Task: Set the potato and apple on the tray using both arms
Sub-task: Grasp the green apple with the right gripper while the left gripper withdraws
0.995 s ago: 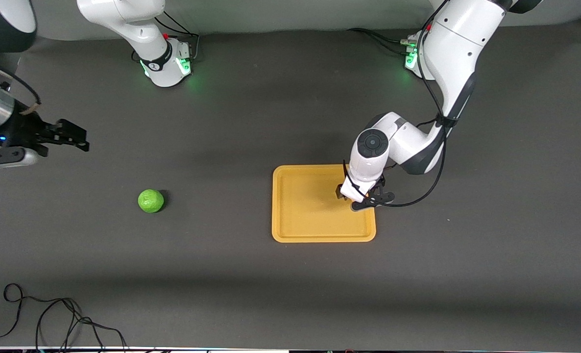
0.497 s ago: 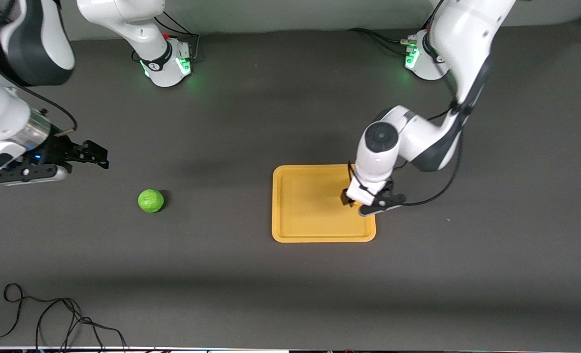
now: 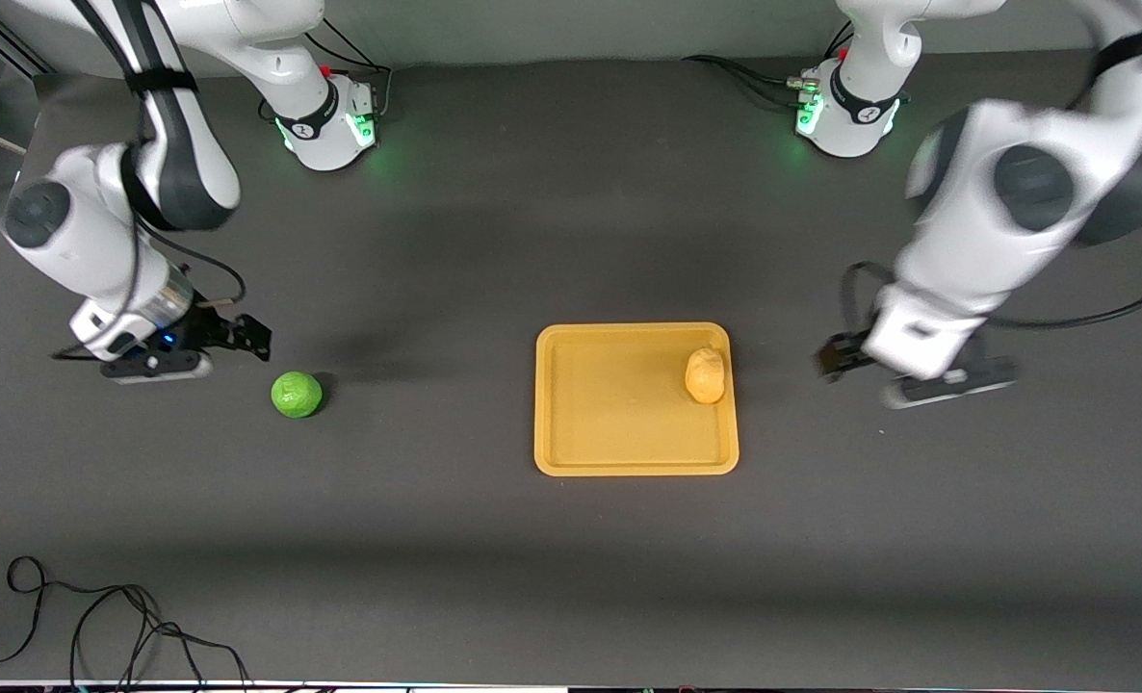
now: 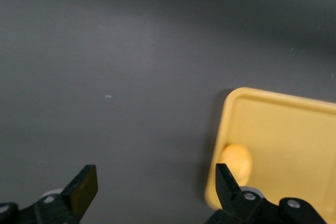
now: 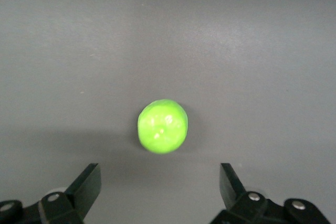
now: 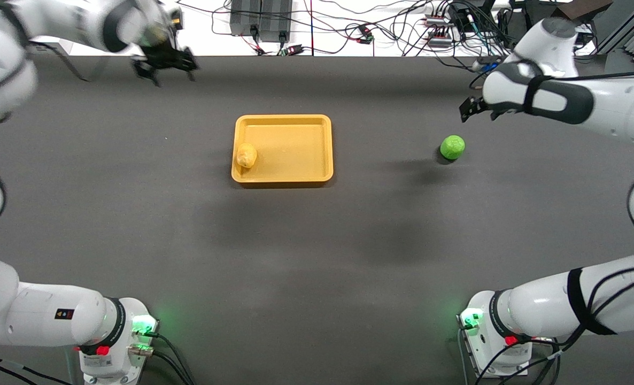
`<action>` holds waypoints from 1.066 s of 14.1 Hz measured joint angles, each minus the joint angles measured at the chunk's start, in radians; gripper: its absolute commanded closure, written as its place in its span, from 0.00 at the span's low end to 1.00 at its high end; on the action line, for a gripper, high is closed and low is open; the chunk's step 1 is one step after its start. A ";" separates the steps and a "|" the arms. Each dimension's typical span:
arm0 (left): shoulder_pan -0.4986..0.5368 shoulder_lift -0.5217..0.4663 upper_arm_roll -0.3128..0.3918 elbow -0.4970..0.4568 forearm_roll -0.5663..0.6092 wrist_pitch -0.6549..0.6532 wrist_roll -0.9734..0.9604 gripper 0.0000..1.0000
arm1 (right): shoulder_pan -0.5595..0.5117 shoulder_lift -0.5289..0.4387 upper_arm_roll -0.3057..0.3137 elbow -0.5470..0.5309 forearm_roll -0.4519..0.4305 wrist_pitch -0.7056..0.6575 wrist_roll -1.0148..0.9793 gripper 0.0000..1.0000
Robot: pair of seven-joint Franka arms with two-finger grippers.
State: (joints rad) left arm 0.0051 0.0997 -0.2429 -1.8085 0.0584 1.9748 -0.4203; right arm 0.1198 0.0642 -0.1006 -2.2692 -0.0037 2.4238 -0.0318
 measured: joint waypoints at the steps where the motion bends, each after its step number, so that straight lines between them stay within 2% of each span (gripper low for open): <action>1: 0.046 -0.037 0.002 0.002 -0.026 -0.040 0.091 0.00 | 0.000 0.047 0.000 -0.001 0.000 0.045 0.000 0.00; 4: 0.151 -0.121 0.005 0.020 -0.066 -0.154 0.291 0.00 | 0.000 0.186 0.001 0.000 0.000 0.185 0.000 0.00; 6: 0.195 -0.142 0.006 0.062 -0.088 -0.231 0.375 0.00 | 0.001 0.249 0.002 0.004 0.000 0.234 0.000 0.00; 12: 0.220 -0.144 0.005 0.159 -0.096 -0.327 0.406 0.00 | 0.001 0.298 0.005 0.009 0.000 0.246 0.000 0.00; 13: 0.220 -0.144 0.003 0.172 -0.096 -0.341 0.408 0.00 | 0.001 0.303 0.005 0.009 0.000 0.247 0.000 0.18; 14: 0.219 -0.144 0.000 0.183 -0.091 -0.357 0.411 0.00 | 0.001 0.309 0.005 0.010 0.000 0.248 0.000 0.43; 15: 0.218 -0.144 -0.007 0.192 -0.078 -0.369 0.413 0.00 | 0.001 0.314 0.006 0.010 0.000 0.248 0.000 0.54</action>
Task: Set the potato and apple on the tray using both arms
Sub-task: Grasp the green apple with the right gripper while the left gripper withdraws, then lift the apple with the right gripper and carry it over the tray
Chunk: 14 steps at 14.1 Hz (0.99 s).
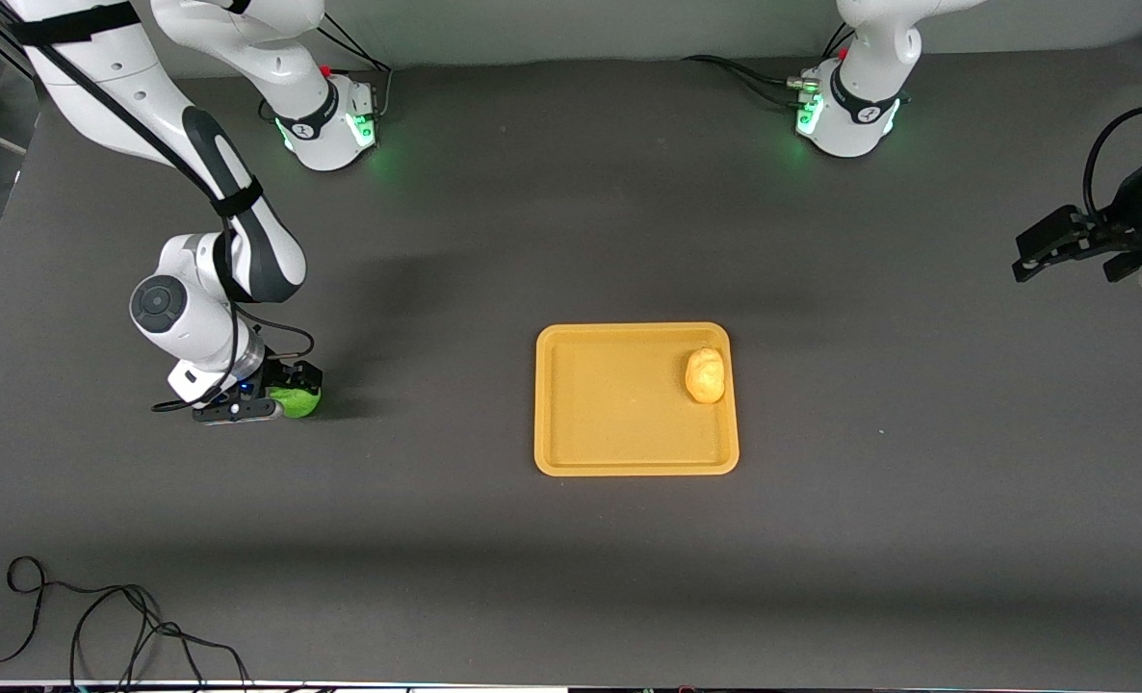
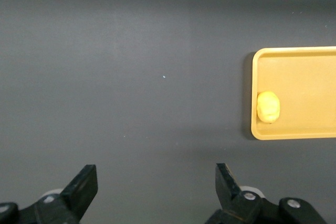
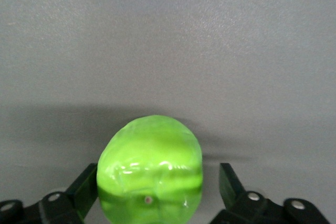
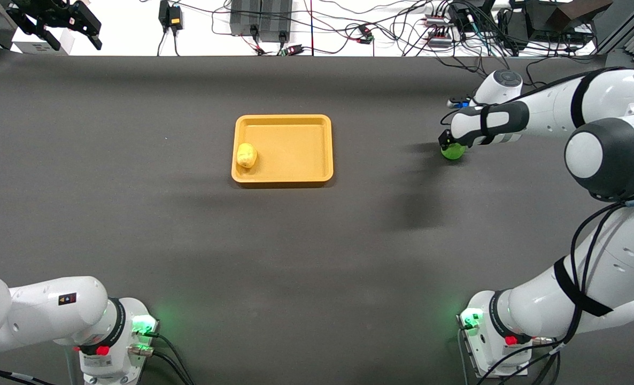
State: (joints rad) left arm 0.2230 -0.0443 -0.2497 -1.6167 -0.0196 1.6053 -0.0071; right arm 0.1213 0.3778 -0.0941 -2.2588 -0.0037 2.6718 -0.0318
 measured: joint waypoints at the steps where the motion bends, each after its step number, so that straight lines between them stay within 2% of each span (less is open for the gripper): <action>1: -0.001 0.000 -0.009 0.006 0.014 -0.006 0.001 0.00 | 0.000 0.002 0.003 0.003 0.000 0.000 0.000 0.58; 4: -0.004 0.000 -0.025 0.008 0.038 -0.007 0.001 0.00 | 0.000 0.002 0.010 0.033 0.000 -0.019 0.000 0.58; 6: 0.001 0.004 -0.011 0.008 0.041 -0.008 0.007 0.00 | 0.002 -0.016 0.013 0.086 0.000 -0.107 -0.002 0.58; 9: 0.012 0.011 0.008 0.008 0.040 -0.009 0.030 0.00 | 0.008 -0.099 0.015 0.247 0.000 -0.397 -0.005 0.58; 12: 0.012 0.011 0.005 0.009 0.040 -0.009 0.031 0.00 | 0.035 -0.150 0.017 0.490 0.000 -0.729 -0.006 0.58; 14: 0.012 0.012 0.005 0.009 0.040 -0.009 0.031 0.00 | 0.085 -0.145 0.018 0.629 0.001 -0.845 0.037 0.58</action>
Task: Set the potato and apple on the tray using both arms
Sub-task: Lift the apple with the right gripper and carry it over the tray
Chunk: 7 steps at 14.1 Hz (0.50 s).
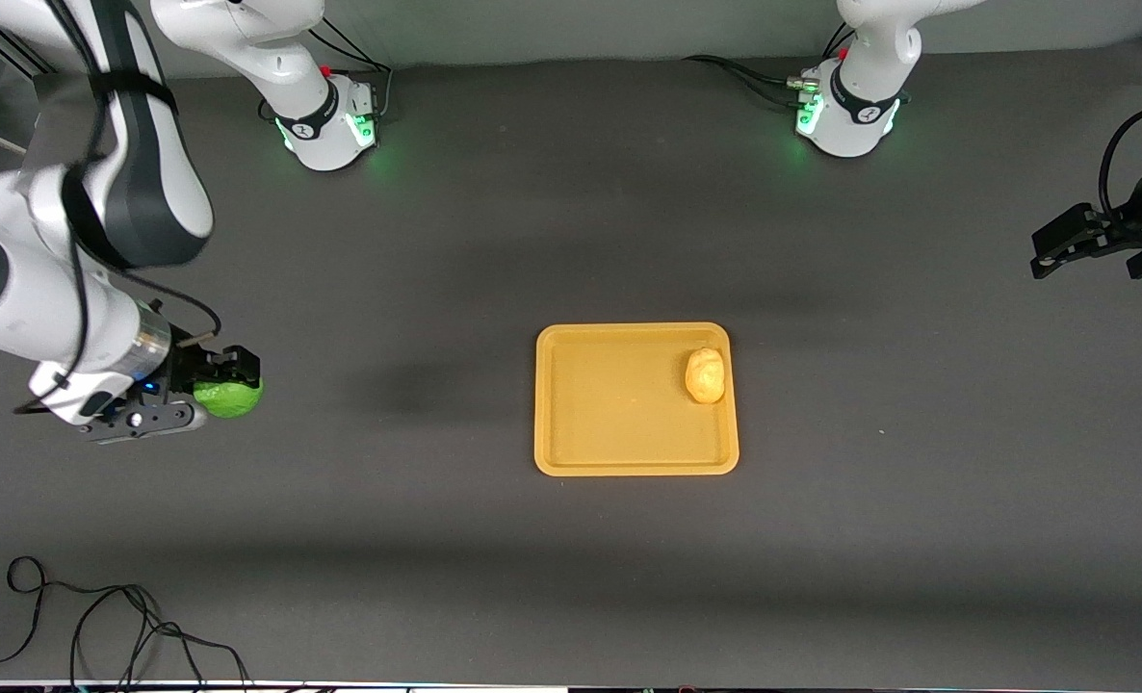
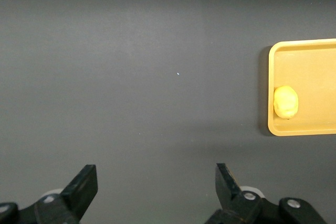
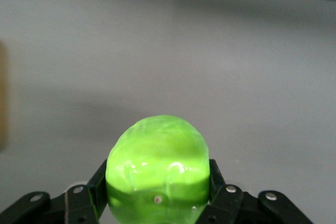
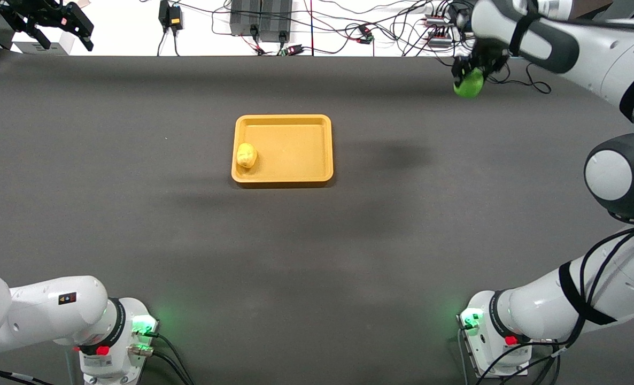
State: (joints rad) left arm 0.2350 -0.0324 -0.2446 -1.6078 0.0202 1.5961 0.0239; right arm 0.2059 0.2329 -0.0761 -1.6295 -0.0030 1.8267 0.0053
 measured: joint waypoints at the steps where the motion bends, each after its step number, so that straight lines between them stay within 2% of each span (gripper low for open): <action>1: 0.000 0.000 0.000 0.000 -0.001 0.000 0.000 0.00 | 0.036 0.012 0.001 0.053 0.000 -0.033 0.055 0.58; 4: 0.000 0.001 -0.001 0.001 -0.001 0.001 0.000 0.00 | 0.187 0.089 0.006 0.175 0.001 -0.065 0.286 0.59; 7: 0.000 0.001 -0.002 0.002 -0.002 0.002 0.000 0.00 | 0.336 0.220 0.007 0.322 0.000 -0.086 0.531 0.61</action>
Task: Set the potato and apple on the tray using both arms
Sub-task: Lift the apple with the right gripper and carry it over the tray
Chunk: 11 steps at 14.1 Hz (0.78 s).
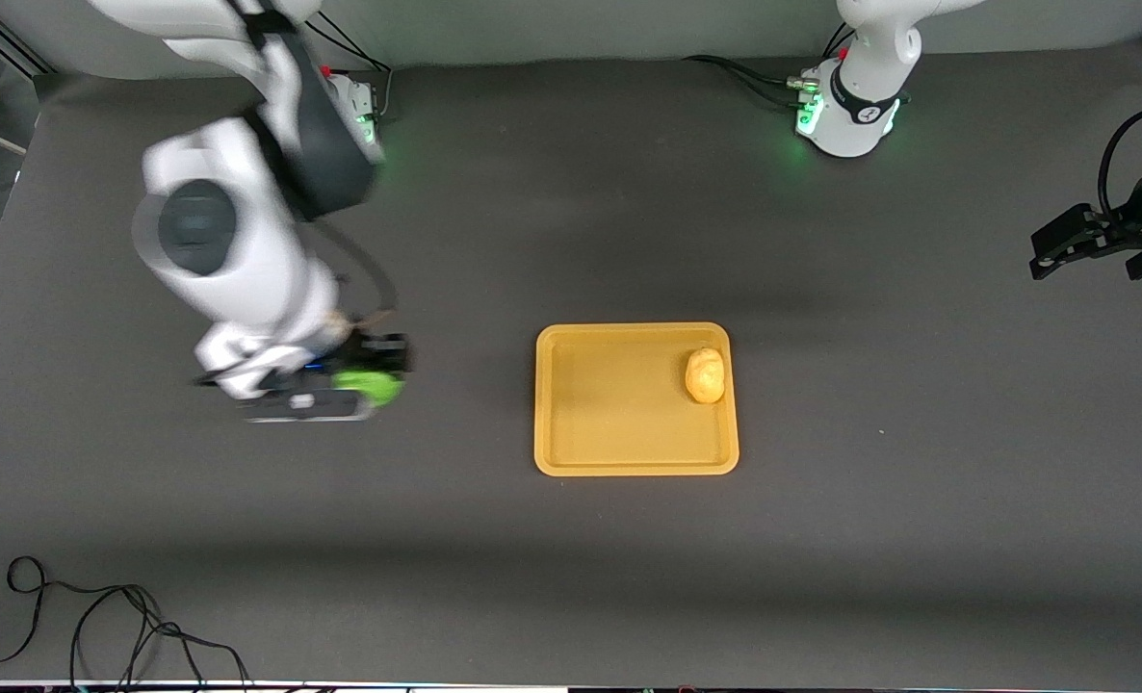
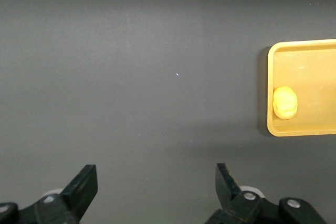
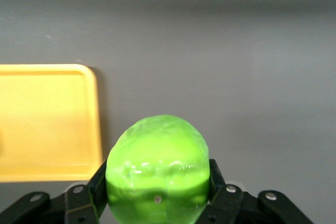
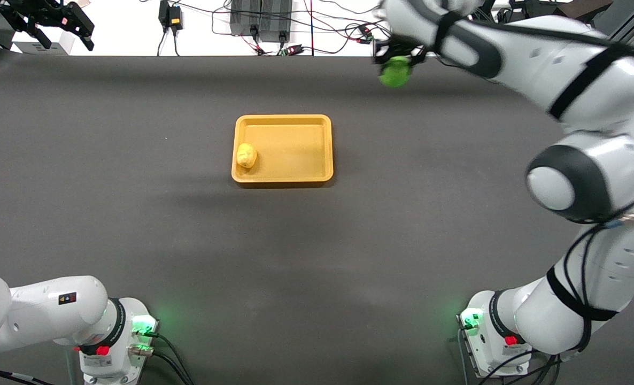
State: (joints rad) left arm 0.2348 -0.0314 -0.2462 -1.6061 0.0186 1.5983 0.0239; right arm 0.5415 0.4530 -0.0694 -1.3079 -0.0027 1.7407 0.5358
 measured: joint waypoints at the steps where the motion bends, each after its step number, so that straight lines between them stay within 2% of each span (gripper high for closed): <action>1: 0.000 0.000 0.000 0.000 0.000 0.000 0.000 0.00 | 0.045 0.050 0.000 0.060 0.000 -0.002 0.074 0.62; 6: 0.000 0.001 -0.001 0.004 0.000 0.000 0.000 0.00 | 0.247 0.278 0.000 0.316 0.000 -0.002 0.344 0.62; 8: 0.000 0.002 -0.001 0.005 0.000 0.000 0.000 0.00 | 0.294 0.330 0.003 0.356 0.000 0.030 0.368 0.62; 11: -0.002 0.002 -0.007 0.008 0.000 0.001 0.000 0.00 | 0.298 0.409 0.013 0.362 0.000 0.124 0.369 0.62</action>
State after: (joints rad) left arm 0.2325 -0.0295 -0.2528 -1.5983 0.0184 1.5991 0.0240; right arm 0.8398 0.8619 -0.0560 -0.9460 -0.0030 1.8648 0.9048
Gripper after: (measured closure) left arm 0.000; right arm 0.256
